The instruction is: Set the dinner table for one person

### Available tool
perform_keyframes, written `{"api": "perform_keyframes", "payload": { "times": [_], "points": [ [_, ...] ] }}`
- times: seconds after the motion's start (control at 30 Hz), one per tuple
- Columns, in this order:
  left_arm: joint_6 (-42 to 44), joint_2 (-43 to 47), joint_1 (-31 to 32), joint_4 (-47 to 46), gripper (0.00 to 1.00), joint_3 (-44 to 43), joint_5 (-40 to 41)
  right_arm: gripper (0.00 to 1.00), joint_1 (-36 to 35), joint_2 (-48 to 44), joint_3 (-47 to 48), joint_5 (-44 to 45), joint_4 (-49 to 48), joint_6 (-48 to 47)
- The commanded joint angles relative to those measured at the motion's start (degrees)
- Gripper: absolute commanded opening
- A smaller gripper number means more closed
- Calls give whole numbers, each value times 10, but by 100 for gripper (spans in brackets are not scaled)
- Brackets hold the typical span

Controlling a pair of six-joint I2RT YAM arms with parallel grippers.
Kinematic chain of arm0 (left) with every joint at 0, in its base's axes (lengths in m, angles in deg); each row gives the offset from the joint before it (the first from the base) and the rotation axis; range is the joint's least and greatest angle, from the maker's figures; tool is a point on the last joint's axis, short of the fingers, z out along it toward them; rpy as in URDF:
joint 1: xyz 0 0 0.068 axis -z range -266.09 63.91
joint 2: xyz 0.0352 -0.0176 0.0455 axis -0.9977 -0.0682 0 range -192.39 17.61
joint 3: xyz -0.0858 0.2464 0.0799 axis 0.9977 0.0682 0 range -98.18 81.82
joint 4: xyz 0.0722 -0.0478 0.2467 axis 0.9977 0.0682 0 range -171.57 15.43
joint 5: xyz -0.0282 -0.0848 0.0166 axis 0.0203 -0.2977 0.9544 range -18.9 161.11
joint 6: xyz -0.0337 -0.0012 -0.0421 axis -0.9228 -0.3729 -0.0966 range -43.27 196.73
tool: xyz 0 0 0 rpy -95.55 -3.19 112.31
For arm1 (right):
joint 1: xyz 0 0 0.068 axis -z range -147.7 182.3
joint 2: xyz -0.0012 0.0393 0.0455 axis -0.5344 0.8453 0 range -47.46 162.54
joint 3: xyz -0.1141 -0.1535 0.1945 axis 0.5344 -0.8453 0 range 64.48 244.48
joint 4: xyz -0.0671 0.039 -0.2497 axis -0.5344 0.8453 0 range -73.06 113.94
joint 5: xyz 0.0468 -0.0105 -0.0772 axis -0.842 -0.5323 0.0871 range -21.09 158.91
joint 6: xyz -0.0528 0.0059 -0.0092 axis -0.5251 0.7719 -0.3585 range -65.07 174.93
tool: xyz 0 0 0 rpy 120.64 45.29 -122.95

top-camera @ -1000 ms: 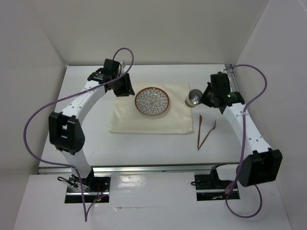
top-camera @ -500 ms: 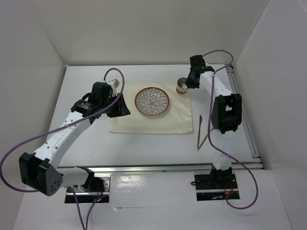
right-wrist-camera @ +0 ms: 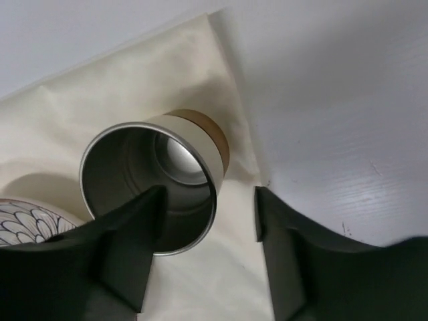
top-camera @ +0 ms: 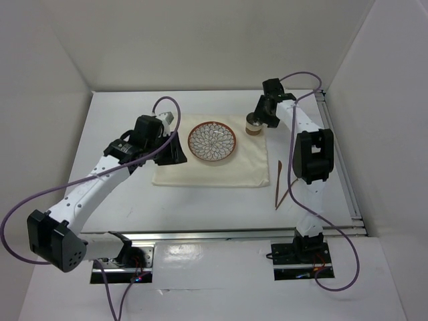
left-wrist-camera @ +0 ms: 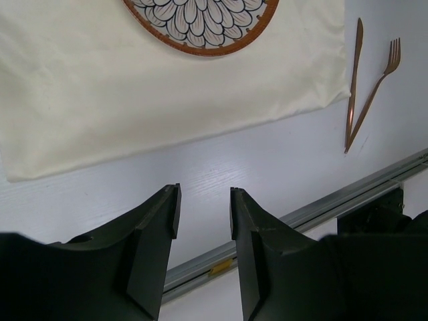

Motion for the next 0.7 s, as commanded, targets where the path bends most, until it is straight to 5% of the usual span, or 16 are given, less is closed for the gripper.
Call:
{"api": "perform_keyframes", "payload": {
  "times": [0.0,0.03,0.2,0.33,0.47,0.67],
  "points": [
    [-10,-6,14,3,53,-35,-4,69,-5,4,45,-11,-1,-7],
    [-10,-6,14,3,53,-41,-4,76,-5,4,55,-11,6,-12],
    [-23,-42,51,0,54,-55,-12,77,-5,-63,67,35,43,-18],
    [-35,-79,100,-12,54,-63,2,77,1,-208,-64,48,22,-23],
    [-46,-92,118,1,54,-73,29,66,47,-367,-327,11,-16,-10],
    [-46,-85,118,13,54,-85,71,41,79,-456,-483,-28,-22,-11]
  ]
}}
